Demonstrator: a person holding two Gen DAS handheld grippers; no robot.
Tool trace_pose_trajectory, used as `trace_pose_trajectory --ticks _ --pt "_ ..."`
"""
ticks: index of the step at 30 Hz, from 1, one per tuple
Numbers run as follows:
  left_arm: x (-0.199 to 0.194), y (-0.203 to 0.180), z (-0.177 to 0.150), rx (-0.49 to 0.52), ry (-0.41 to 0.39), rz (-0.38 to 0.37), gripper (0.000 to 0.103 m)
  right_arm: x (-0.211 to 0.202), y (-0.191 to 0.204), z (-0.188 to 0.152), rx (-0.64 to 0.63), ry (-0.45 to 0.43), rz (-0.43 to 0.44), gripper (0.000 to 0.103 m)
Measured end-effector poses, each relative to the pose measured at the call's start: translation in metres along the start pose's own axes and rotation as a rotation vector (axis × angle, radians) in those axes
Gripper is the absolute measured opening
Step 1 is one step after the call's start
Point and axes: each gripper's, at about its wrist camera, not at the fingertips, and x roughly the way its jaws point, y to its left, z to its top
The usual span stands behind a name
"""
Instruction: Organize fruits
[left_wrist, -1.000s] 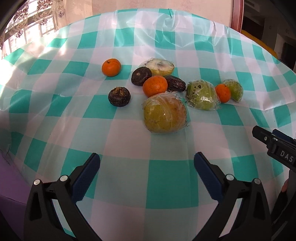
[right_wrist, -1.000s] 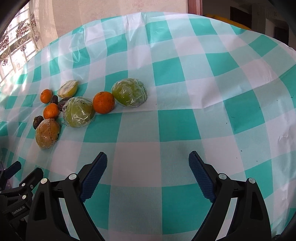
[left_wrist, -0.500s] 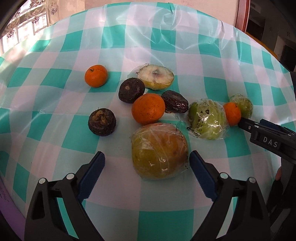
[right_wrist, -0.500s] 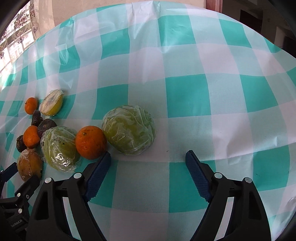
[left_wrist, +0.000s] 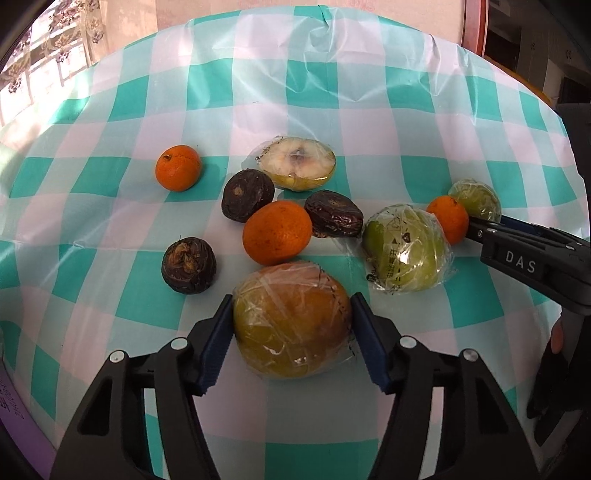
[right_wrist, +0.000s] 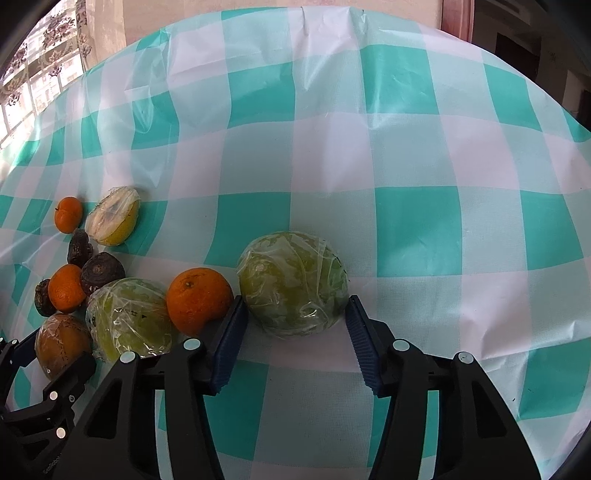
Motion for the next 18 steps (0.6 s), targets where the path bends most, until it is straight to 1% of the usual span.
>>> trace_pose_trajectory --ticks 3,4,6,8,10,12,13,16,18 --pt "-0.007 0.016 -0.005 -0.077 -0.014 -0.043 0.062 -0.005 -0.021 -0.001 0.096 -0.030 0.043 0.053" --pt "-0.008 0.022 -0.005 -0.106 -0.024 -0.050 0.062 -0.011 -0.033 -0.008 0.145 -0.044 0.077 0.053" --pt "-0.016 0.033 -0.008 -0.159 -0.064 -0.083 0.062 -0.010 -0.055 -0.007 0.235 -0.073 0.135 0.053" --pt "-0.024 0.042 -0.014 -0.207 -0.093 -0.117 0.062 -0.016 -0.066 -0.011 0.283 -0.096 0.171 0.053" --pt "-0.031 0.046 -0.017 -0.233 -0.117 -0.151 0.062 -0.018 -0.069 -0.016 0.301 -0.090 0.196 0.053" --pt "-0.034 0.047 -0.023 -0.254 -0.106 -0.185 0.062 -0.027 -0.070 -0.025 0.306 -0.096 0.223 0.053" --pt "-0.036 0.048 -0.027 -0.267 -0.101 -0.197 0.062 -0.030 -0.068 -0.023 0.310 -0.104 0.236 0.052" --pt "-0.042 0.050 -0.037 -0.291 -0.095 -0.210 0.062 -0.041 -0.057 -0.035 0.324 -0.126 0.261 0.050" --pt "-0.045 0.047 -0.044 -0.289 -0.089 -0.207 0.062 -0.046 -0.053 -0.045 0.331 -0.123 0.274 0.048"
